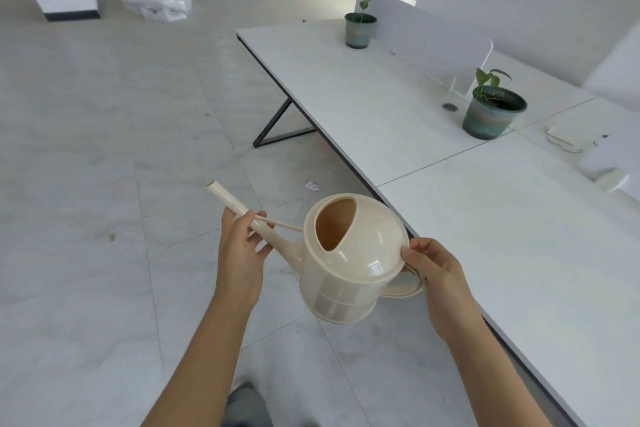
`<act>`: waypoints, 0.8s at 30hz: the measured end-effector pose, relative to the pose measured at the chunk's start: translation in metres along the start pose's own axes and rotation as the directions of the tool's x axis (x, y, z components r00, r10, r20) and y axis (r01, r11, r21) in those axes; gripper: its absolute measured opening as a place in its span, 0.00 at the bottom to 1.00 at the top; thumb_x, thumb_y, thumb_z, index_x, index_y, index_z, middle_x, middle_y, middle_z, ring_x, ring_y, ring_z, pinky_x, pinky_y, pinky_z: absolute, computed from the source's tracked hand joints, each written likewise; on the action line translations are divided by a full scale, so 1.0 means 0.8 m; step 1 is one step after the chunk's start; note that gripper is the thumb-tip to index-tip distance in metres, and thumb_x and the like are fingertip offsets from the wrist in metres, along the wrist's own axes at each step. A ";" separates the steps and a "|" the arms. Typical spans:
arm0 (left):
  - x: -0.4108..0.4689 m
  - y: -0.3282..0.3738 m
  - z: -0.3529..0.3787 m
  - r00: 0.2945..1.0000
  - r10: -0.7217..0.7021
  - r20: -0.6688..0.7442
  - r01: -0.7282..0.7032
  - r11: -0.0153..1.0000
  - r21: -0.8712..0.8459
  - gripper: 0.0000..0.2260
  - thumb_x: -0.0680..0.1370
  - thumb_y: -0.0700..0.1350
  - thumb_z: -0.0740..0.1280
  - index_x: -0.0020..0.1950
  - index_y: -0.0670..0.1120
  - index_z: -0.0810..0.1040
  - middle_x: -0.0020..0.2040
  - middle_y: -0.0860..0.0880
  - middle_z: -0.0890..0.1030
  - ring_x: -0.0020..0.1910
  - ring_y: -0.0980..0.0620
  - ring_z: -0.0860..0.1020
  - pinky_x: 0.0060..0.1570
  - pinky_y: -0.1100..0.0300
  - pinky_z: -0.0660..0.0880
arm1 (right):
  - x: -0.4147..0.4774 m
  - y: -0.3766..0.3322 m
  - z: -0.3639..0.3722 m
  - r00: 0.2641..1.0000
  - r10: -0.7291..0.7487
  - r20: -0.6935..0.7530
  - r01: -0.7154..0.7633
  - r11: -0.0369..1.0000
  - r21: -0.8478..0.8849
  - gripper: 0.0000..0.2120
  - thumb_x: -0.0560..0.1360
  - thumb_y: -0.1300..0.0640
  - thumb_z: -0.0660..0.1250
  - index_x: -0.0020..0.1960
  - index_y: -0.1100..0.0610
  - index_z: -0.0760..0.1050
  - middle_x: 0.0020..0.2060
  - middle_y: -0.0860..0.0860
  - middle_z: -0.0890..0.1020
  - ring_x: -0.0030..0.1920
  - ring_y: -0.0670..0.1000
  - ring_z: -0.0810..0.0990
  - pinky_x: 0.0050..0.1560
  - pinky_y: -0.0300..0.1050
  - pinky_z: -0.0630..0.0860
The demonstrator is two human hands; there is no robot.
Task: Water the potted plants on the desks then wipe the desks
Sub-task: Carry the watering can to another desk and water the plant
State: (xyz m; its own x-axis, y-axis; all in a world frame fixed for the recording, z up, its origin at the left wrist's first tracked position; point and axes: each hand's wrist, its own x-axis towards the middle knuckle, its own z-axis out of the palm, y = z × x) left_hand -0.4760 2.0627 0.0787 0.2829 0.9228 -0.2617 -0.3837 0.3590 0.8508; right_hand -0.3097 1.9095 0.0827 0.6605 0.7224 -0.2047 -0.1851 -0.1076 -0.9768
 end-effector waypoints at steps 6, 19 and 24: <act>0.115 0.009 0.006 0.996 -0.035 0.084 0.034 0.999 0.016 0.16 0.80 0.43 0.55 0.68 0.50 0.63 0.47 0.46 0.75 0.49 0.49 0.75 0.52 0.51 0.73 | 0.086 -0.003 0.045 0.993 -0.017 -0.113 0.014 1.000 -0.026 0.07 0.61 0.53 0.67 0.37 0.54 0.73 0.26 0.44 0.77 0.33 0.48 0.74 0.41 0.43 0.66; 0.334 0.055 0.067 0.901 -0.207 0.382 0.166 0.976 0.137 0.06 0.80 0.42 0.55 0.55 0.49 0.69 0.48 0.45 0.73 0.48 0.50 0.74 0.53 0.52 0.72 | 0.202 -0.019 0.136 0.921 -0.025 -0.390 0.047 0.998 0.046 0.04 0.72 0.64 0.65 0.39 0.58 0.72 0.25 0.42 0.78 0.27 0.40 0.75 0.38 0.41 0.66; 0.372 0.025 0.108 0.851 -0.300 0.431 0.245 0.953 0.179 0.10 0.80 0.43 0.55 0.60 0.49 0.67 0.52 0.42 0.72 0.49 0.49 0.73 0.51 0.53 0.72 | 0.229 -0.026 0.123 0.871 0.002 -0.492 0.024 0.999 0.047 0.05 0.65 0.58 0.68 0.39 0.57 0.73 0.26 0.42 0.78 0.30 0.40 0.75 0.41 0.41 0.66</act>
State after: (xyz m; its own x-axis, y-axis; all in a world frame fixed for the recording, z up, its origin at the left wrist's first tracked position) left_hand -0.3236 2.3326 0.0569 0.7347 0.6174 -0.2811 -0.1389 0.5425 0.8285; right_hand -0.2562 2.1110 0.0721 0.9325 0.2928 -0.2113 -0.2033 -0.0578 -0.9774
